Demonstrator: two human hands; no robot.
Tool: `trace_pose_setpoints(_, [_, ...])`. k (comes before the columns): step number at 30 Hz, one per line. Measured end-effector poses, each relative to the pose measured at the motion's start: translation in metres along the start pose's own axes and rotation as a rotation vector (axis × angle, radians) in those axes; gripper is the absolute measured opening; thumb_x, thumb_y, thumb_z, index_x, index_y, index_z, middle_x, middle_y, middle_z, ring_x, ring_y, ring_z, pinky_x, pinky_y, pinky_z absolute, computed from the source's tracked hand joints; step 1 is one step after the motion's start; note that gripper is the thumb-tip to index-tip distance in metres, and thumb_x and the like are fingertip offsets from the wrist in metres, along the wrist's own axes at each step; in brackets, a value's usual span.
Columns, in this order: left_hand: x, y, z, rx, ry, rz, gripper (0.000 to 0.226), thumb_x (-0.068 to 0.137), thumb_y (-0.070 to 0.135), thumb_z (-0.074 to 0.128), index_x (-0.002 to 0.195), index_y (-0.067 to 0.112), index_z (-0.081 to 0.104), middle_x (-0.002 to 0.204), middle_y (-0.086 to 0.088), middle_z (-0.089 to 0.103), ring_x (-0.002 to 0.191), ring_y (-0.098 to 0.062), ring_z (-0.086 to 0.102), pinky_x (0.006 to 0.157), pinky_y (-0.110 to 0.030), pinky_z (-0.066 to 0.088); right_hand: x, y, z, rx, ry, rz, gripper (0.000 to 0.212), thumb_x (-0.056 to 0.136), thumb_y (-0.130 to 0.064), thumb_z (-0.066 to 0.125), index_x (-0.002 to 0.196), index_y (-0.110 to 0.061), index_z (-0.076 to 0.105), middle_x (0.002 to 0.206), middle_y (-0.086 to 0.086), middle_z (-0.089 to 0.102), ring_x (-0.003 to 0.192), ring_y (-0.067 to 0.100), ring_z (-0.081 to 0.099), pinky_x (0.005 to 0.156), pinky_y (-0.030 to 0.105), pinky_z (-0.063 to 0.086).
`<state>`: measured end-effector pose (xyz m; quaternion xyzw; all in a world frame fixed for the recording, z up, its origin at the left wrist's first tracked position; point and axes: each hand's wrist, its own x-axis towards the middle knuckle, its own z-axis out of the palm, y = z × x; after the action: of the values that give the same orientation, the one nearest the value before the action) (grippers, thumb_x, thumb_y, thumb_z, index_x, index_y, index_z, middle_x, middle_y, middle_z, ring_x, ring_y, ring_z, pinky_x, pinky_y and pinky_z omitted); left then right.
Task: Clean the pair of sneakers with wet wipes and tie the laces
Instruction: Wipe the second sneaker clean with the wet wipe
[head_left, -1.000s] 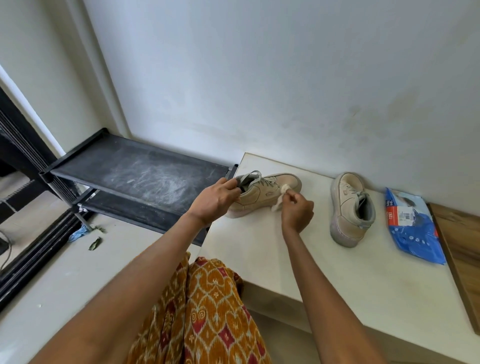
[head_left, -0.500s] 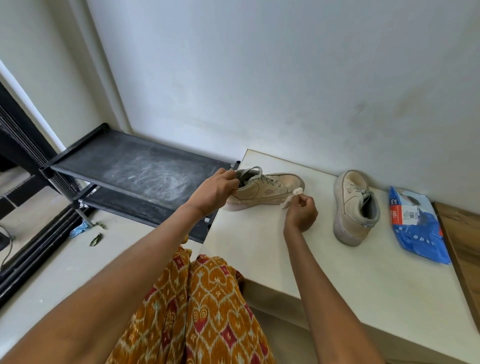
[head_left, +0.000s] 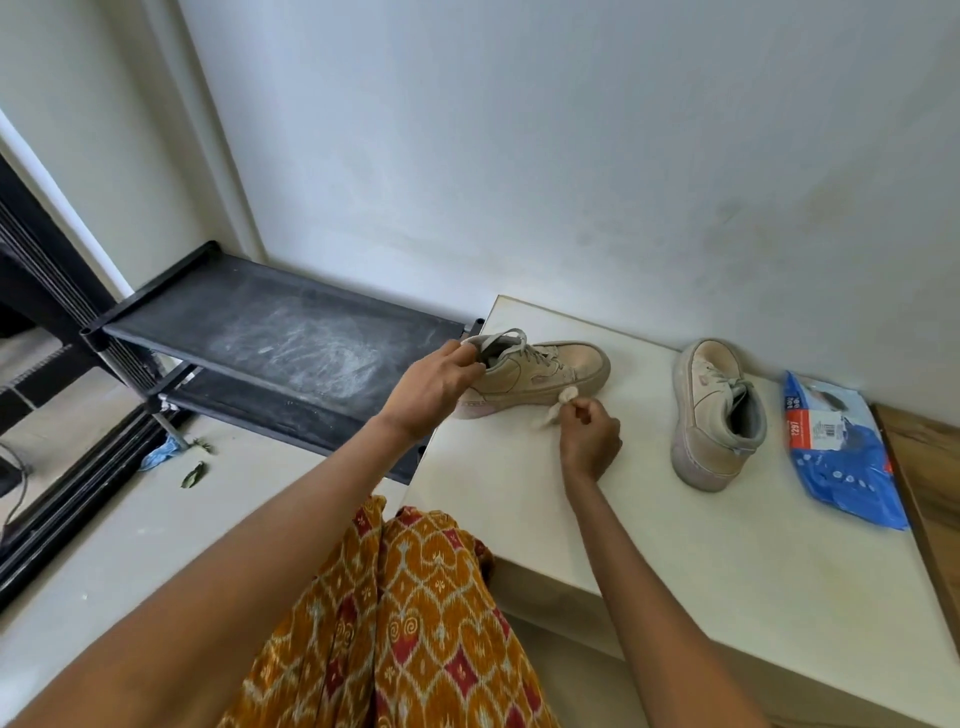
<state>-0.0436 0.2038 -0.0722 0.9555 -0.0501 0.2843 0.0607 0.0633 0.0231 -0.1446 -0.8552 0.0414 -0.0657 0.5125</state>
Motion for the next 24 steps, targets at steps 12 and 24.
trace_pose_setpoints(12, [0.001, 0.010, 0.001, -0.074, -0.063, -0.082, 0.008, 0.083, -0.001, 0.062, 0.084, 0.006, 0.061, 0.093, -0.009, 0.054, 0.085, -0.017, 0.040, 0.040, -0.030, 0.043, 0.025, -0.017, -0.010, 0.065, 0.107, 0.066, 0.020, 0.085, -0.024, 0.063, 0.101, -0.018, 0.074, 0.096, 0.010, 0.072, 0.088, 0.026, 0.065, 0.078, 0.031, 0.051])
trace_pose_setpoints(24, [-0.007, -0.003, -0.004, 0.007, -0.041, 0.043, 0.029, 0.084, 0.009, 0.039, 0.094, 0.004, 0.066, 0.100, -0.004, 0.048, 0.083, -0.021, 0.044, 0.044, -0.030, 0.046, 0.034, -0.018, -0.036, -0.032, 0.243, 0.031, 0.016, 0.086, -0.023, 0.064, 0.098, -0.018, 0.074, 0.106, 0.006, 0.068, 0.103, 0.032, 0.056, 0.082, 0.042, 0.048])
